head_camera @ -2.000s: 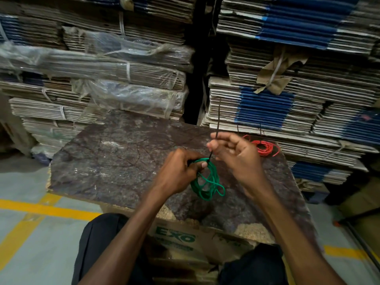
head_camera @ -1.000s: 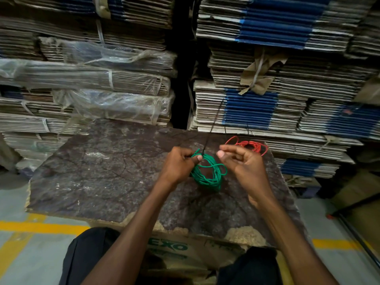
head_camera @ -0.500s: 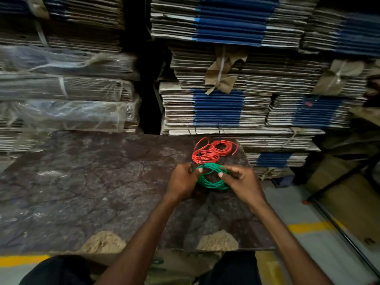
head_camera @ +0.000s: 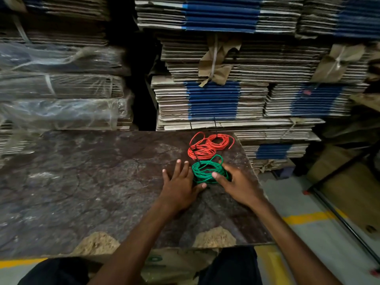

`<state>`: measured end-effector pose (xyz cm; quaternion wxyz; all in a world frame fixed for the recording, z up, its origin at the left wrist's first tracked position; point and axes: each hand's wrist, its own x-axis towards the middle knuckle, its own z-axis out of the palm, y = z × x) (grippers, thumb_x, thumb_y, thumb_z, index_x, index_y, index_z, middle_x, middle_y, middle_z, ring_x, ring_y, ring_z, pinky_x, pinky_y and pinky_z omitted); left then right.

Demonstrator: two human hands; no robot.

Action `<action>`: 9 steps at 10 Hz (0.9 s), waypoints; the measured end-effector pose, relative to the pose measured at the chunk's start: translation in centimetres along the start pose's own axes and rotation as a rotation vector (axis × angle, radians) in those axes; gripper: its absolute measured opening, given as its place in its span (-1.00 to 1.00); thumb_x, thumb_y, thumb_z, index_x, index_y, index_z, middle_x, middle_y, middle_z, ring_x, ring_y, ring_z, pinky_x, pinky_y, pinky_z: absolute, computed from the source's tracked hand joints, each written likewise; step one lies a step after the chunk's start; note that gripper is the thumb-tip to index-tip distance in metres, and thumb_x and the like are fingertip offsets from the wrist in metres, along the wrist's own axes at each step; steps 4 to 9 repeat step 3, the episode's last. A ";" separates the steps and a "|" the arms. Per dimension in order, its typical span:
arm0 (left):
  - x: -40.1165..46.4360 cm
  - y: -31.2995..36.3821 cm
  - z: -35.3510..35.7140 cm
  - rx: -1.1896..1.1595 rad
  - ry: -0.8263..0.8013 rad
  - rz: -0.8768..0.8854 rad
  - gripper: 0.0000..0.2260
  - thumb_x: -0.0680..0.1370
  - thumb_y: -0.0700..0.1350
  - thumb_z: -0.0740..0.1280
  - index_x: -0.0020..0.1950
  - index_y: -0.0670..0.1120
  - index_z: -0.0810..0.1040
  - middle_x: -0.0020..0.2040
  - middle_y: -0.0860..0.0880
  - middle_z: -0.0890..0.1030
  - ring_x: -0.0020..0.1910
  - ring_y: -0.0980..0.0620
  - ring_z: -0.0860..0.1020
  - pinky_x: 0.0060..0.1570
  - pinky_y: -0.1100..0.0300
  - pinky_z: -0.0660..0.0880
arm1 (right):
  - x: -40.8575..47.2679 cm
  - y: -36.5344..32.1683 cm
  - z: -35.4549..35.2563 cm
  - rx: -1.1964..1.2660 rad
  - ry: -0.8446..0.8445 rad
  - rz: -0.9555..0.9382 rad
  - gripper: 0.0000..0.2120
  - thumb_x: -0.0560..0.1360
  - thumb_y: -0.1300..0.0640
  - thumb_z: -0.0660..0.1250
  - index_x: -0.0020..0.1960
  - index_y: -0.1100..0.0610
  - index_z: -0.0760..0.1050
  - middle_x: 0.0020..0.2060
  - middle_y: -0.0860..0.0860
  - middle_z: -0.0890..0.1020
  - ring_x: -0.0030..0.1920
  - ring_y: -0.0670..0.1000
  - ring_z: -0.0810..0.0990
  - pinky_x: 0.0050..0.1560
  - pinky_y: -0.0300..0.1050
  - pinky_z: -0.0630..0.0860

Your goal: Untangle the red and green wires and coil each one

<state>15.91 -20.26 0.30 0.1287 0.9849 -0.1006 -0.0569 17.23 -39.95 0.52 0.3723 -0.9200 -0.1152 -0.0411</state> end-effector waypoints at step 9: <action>-1.4 -0.5 -0.4 0.047 0.077 -0.044 -0.25 0.58 0.33 0.00 0.58 -0.16 -0.01 0.61 -0.07 -0.06 0.57 -0.04 -0.20 0.43 -0.31 -0.17 | -0.7 -2.0 -1.2 -0.126 0.075 -0.029 -0.34 0.51 -0.16 0.35 0.50 0.09 0.28 0.39 0.05 0.48 0.38 0.01 0.43 0.32 -0.17 0.36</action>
